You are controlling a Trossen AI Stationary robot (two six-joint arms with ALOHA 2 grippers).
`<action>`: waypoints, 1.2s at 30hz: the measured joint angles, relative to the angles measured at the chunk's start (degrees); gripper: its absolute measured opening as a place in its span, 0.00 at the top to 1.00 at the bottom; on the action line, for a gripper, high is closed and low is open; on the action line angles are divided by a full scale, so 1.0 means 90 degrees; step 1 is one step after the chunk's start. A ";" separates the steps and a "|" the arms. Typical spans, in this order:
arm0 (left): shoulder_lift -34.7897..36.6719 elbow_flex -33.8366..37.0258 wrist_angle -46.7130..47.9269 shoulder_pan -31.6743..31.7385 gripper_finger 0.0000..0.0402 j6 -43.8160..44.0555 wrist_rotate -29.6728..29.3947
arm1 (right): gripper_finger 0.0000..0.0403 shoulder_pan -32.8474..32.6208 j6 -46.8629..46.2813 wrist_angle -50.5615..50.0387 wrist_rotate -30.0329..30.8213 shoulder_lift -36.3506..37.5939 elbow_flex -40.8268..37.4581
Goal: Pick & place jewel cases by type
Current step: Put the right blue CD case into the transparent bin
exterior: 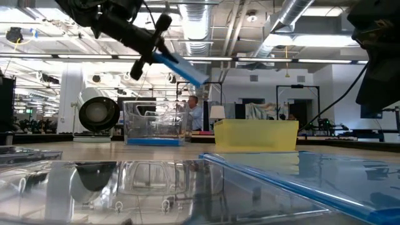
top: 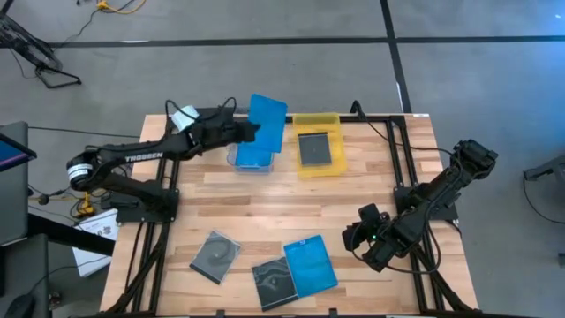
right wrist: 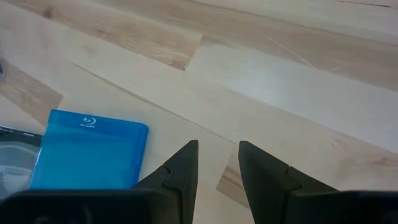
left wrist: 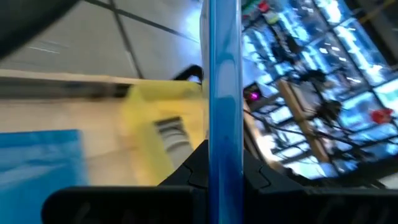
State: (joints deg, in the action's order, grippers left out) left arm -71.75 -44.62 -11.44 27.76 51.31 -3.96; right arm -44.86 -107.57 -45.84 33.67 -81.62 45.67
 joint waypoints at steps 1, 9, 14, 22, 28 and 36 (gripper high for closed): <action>-0.0001 0.0000 0.0087 0.0092 0.96 -0.0009 -0.0002 | 0.73 0.0000 0.0000 0.0004 -0.0010 0.0000 0.0000; -0.0002 0.0000 0.1019 0.0604 0.96 -0.0243 -0.0161 | 0.73 0.0000 -0.0002 0.0029 -0.0018 0.0000 0.0000; -0.0002 0.0000 0.1530 0.0650 0.96 -0.0241 -0.0364 | 0.73 0.0000 -0.0002 -0.0012 -0.0020 0.0000 0.0000; -0.0090 0.0000 0.1774 0.0649 0.96 -0.0122 -0.0462 | 0.73 0.0162 0.0013 -0.0104 -0.0022 0.0000 0.0000; -0.0289 -0.0002 0.1683 0.0569 0.94 0.0047 -0.0402 | 0.73 0.0342 0.0324 -0.0024 -0.0030 0.0000 0.0000; -0.0279 0.0000 0.1683 0.0562 0.94 0.0083 -0.0455 | 0.73 0.0415 0.0340 0.0002 -0.0032 -0.0002 0.0000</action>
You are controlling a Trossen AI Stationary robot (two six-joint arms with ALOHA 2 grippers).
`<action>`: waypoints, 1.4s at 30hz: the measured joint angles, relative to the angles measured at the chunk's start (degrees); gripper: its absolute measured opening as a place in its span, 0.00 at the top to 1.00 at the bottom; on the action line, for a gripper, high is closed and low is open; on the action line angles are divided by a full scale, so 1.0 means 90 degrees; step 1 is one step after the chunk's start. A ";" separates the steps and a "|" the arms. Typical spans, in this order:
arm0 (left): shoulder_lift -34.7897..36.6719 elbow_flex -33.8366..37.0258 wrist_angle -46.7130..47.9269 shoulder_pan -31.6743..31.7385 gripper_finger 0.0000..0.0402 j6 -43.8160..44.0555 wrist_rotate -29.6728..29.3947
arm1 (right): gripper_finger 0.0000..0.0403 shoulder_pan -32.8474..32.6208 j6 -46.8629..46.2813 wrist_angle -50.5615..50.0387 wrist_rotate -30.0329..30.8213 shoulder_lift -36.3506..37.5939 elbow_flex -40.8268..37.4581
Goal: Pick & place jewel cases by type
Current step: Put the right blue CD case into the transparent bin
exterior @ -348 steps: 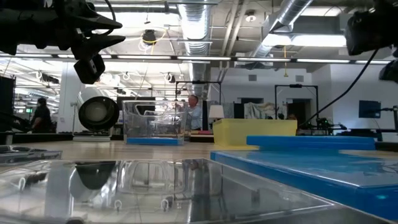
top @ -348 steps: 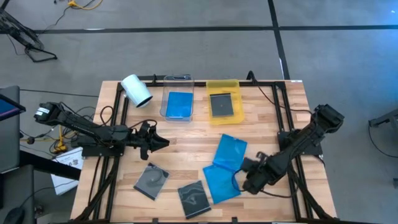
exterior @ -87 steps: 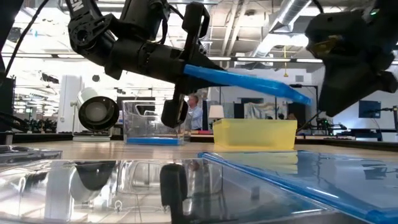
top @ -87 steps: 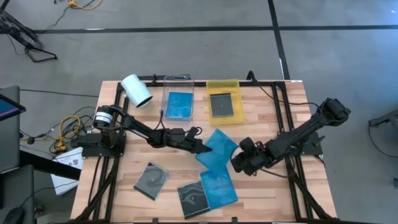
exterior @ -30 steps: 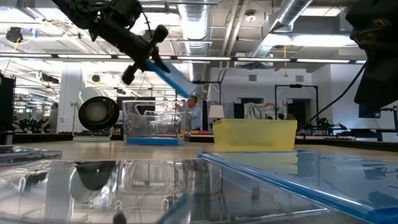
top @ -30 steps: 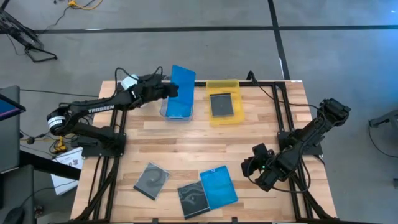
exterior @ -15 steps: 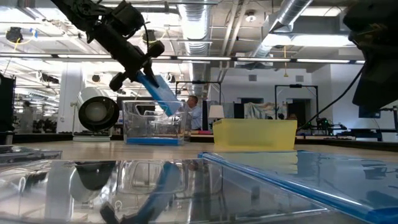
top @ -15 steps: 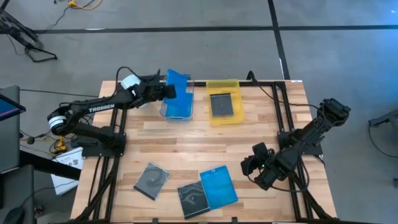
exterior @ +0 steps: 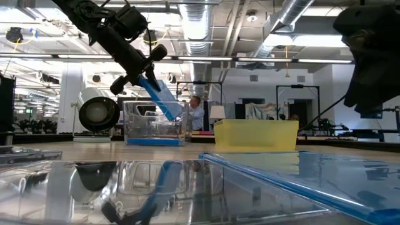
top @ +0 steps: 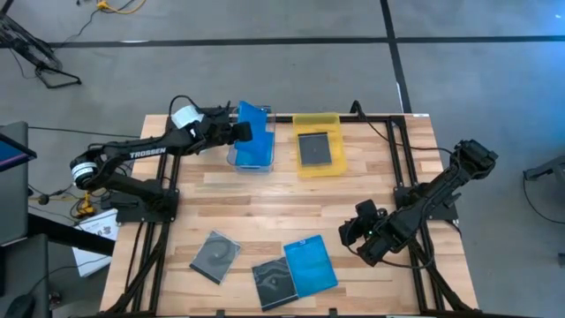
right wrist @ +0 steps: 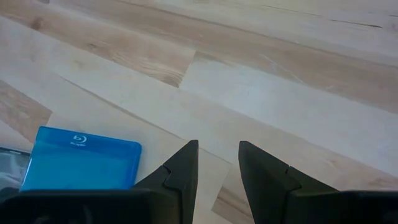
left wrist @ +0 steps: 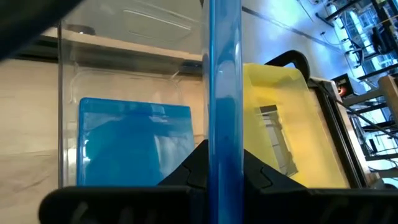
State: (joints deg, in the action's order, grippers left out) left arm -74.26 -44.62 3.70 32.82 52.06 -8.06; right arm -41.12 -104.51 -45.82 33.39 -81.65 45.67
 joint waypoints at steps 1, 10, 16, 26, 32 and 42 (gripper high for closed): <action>0.0000 0.0000 -0.0003 0.0000 0.94 0.0025 -0.0018 | 0.73 0.0000 0.0001 -0.0002 0.0000 0.0000 0.0000; -0.0001 0.0000 -0.0017 -0.0088 0.94 0.0040 -0.0031 | 0.73 0.0103 0.0115 -0.0034 0.0053 0.0000 0.0000; -0.0002 0.0000 0.0045 -0.0132 0.94 0.0012 -0.0023 | 0.73 0.0211 0.0168 -0.0018 0.0068 0.0000 0.0000; -0.0217 -0.0012 -0.0082 -0.0347 0.94 -0.0030 -0.0077 | 0.73 0.0211 0.0172 0.0002 0.0136 0.0000 0.0000; -0.0492 -0.0002 -0.0158 -0.0366 0.94 0.0107 0.0016 | 0.73 0.0199 0.0170 0.0058 0.0133 0.0000 0.0000; -0.0623 0.0000 -0.0162 -0.0384 0.91 0.0116 -0.0077 | 0.73 0.0197 0.0172 0.0080 0.0119 0.0000 0.0000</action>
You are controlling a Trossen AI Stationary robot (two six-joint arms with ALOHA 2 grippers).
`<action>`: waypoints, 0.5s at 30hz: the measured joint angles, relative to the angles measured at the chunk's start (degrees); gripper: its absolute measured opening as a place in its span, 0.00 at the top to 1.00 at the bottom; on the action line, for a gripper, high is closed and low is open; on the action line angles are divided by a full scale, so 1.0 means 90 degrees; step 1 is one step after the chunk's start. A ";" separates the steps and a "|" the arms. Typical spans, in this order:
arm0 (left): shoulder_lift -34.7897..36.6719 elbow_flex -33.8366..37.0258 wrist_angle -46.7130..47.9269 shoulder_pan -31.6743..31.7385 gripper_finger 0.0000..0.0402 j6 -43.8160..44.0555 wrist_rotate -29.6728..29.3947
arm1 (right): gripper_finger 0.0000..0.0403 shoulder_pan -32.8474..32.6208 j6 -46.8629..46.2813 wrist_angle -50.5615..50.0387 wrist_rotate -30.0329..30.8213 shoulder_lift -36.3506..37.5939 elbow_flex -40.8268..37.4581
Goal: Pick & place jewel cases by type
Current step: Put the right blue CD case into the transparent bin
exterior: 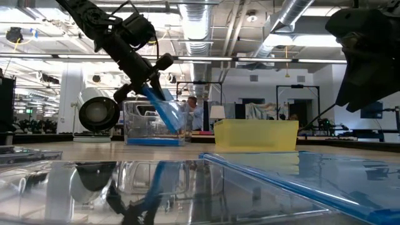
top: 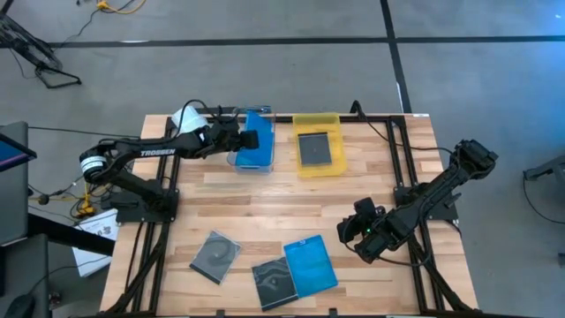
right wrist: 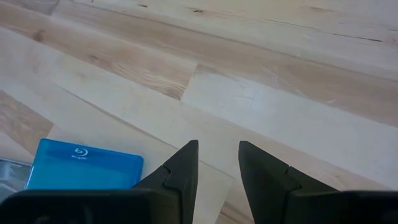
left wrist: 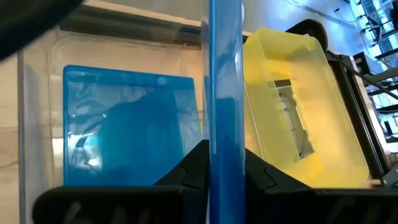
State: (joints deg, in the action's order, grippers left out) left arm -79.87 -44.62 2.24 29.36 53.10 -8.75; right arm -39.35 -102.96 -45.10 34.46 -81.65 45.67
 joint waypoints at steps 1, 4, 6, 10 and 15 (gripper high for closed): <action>0.0002 0.0000 -0.0001 0.0000 0.89 -0.0001 -0.0008 | 0.73 -0.0002 0.0000 0.0000 0.0000 0.0000 0.0000; 0.0002 0.0000 0.0000 0.0000 0.84 -0.0005 -0.0080 | 0.73 0.0000 0.0005 -0.0002 0.0000 0.0000 0.0000; 0.0002 0.0000 0.0000 0.0000 0.80 -0.0005 -0.0098 | 0.73 0.0000 0.0011 -0.0008 0.0000 0.0000 0.0000; 0.0002 0.0000 0.0000 0.0000 0.73 -0.0007 -0.0086 | 0.73 0.0000 0.0012 -0.0048 0.0002 0.0000 0.0000; 0.0002 0.0000 0.0000 0.0000 0.66 -0.0195 -0.0023 | 0.73 0.0000 0.0012 -0.0059 0.0002 0.0000 0.0000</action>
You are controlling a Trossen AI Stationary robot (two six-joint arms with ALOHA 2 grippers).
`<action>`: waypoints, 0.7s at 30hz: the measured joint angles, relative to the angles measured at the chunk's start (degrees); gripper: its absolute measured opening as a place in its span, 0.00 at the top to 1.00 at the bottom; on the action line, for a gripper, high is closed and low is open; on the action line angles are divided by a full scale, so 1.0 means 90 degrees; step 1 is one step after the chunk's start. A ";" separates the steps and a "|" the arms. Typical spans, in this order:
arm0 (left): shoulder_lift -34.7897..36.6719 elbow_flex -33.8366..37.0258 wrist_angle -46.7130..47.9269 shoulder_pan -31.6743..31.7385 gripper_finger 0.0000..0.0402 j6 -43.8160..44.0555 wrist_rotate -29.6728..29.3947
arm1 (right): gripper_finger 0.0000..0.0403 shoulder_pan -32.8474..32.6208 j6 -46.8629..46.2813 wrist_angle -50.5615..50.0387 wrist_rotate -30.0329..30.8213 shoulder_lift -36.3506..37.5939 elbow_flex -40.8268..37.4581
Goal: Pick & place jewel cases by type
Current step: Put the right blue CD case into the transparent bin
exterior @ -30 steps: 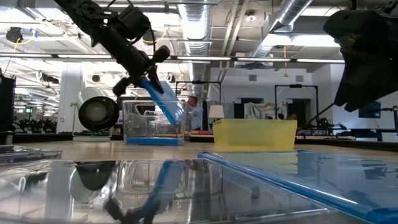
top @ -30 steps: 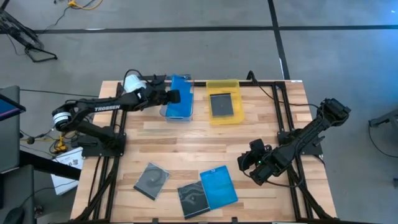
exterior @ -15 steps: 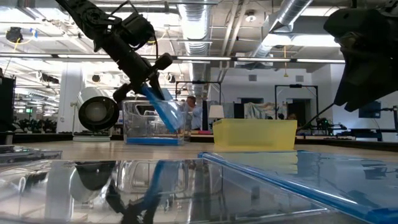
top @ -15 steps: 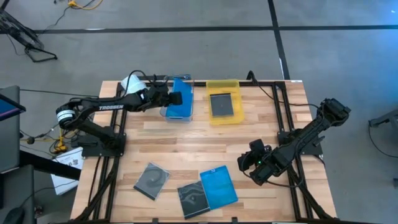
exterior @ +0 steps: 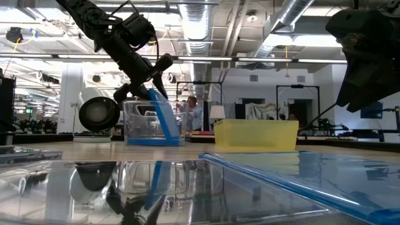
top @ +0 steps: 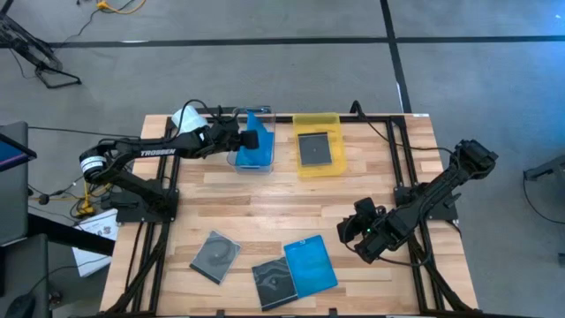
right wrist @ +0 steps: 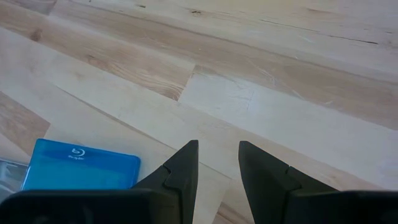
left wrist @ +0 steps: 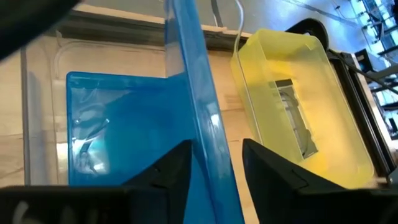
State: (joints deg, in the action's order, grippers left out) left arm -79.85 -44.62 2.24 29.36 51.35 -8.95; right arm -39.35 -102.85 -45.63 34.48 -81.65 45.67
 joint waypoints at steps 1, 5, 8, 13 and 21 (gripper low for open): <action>0.0000 0.0000 0.0002 0.0000 0.65 -0.0030 0.0044 | 0.73 0.0000 0.0000 -0.0002 0.0000 0.0000 0.0000; 0.0002 0.0000 0.0053 0.0000 0.64 -0.0101 0.0085 | 0.73 0.0000 0.0000 0.0001 -0.0002 0.0000 0.0000; 0.0002 0.0000 0.0173 0.0000 0.65 -0.0279 0.0098 | 0.73 0.0000 -0.0002 0.0003 -0.0002 0.0000 0.0000; 0.0005 -0.0002 0.0384 0.0000 0.65 -0.0455 0.0119 | 0.73 0.0000 -0.0002 0.0003 -0.0004 0.0000 0.0000; 0.0005 -0.0322 0.0914 0.0000 0.65 -0.0856 -0.0027 | 0.73 0.0000 -0.0002 0.0011 -0.0005 0.0000 0.0000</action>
State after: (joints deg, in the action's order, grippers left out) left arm -79.81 -47.52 10.46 29.36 43.64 -9.19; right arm -39.35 -102.87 -45.54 34.44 -81.65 45.67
